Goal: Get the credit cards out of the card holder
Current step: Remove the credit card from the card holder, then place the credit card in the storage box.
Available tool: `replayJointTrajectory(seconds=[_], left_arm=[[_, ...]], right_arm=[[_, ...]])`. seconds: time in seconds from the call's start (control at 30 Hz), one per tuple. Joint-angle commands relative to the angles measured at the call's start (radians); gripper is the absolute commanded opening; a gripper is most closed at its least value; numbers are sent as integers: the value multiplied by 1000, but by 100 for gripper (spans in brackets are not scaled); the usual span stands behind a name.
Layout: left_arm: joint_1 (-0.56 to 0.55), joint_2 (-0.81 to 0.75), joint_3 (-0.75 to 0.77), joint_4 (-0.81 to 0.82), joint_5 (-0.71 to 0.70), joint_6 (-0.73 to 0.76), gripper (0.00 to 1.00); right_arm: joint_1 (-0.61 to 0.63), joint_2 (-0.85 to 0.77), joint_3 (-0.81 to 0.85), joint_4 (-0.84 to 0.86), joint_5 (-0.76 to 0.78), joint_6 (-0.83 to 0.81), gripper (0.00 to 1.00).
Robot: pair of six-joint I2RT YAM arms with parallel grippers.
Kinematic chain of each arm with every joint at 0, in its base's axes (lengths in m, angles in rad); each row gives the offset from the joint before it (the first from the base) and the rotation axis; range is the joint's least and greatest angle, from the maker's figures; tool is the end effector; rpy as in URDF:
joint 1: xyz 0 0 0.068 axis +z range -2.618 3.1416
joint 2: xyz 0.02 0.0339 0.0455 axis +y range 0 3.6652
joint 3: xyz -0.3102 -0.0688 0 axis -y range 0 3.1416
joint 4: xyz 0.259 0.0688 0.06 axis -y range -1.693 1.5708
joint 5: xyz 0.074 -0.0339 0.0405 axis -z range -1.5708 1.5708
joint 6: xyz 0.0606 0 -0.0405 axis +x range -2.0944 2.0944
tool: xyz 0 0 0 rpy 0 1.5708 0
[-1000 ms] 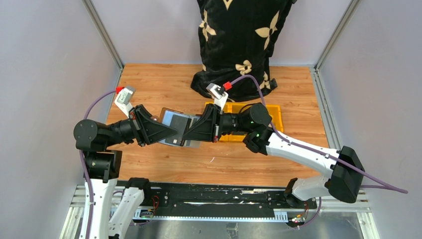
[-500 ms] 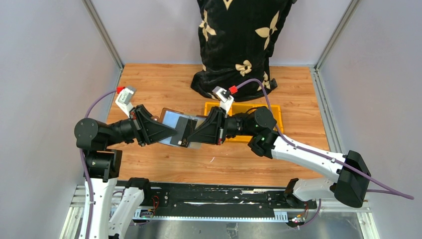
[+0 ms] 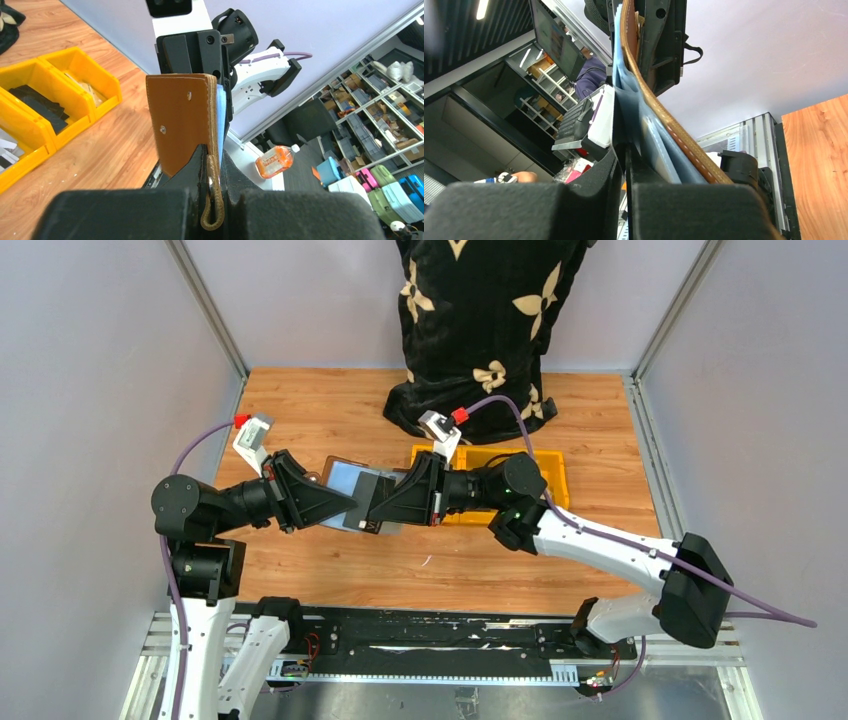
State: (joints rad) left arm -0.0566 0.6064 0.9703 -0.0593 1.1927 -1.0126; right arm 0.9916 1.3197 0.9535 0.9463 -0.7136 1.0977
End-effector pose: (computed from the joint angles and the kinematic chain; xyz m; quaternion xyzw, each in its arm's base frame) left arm 0.0744 -0.0606 0.4674 0.1769 0.6429 -0.6258 0.4047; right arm 0.1345 0.2782 0.4429 -0.2832 0.4611 0.7963 0.2704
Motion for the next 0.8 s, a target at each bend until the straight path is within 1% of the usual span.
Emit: replayJointTrajectory(seconds=[0.0, 0.07, 0.13, 0.2, 0.27, 0.33, 0.47, 0.53, 0.6, 0.67, 0.77], left_arm=[[-6, -9, 44, -39, 11, 50, 0], [-7, -4, 66, -103, 11, 119, 0], [-6, 3, 98, -186, 5, 205, 0], [-7, 3, 130, -270, -18, 302, 0], [-6, -4, 155, -319, -39, 372, 0], [-7, -10, 157, -324, -45, 381, 0], [-6, -7, 151, -323, -32, 385, 0], [-7, -8, 151, -323, -31, 387, 0], [-6, -9, 151, -320, -34, 390, 0], [-6, -7, 150, -321, -33, 394, 0], [-6, -7, 148, -322, -33, 395, 0]], right_arm=[[-36, -37, -17, 60, -25, 25, 1], [-70, -95, -60, 41, -35, 24, 0], [-107, -160, -100, -32, -44, -4, 0], [-149, -236, -116, -201, -47, -89, 0], [-178, -314, -102, -428, -18, -209, 0], [-211, -381, -75, -633, 18, -307, 0], [-317, -461, -9, -948, 66, -430, 0], [-369, -476, 40, -1153, 131, -510, 0], [-427, -459, 83, -1309, 183, -564, 0], [-483, -430, 104, -1407, 193, -600, 0], [-540, -378, 88, -1472, 240, -645, 0]])
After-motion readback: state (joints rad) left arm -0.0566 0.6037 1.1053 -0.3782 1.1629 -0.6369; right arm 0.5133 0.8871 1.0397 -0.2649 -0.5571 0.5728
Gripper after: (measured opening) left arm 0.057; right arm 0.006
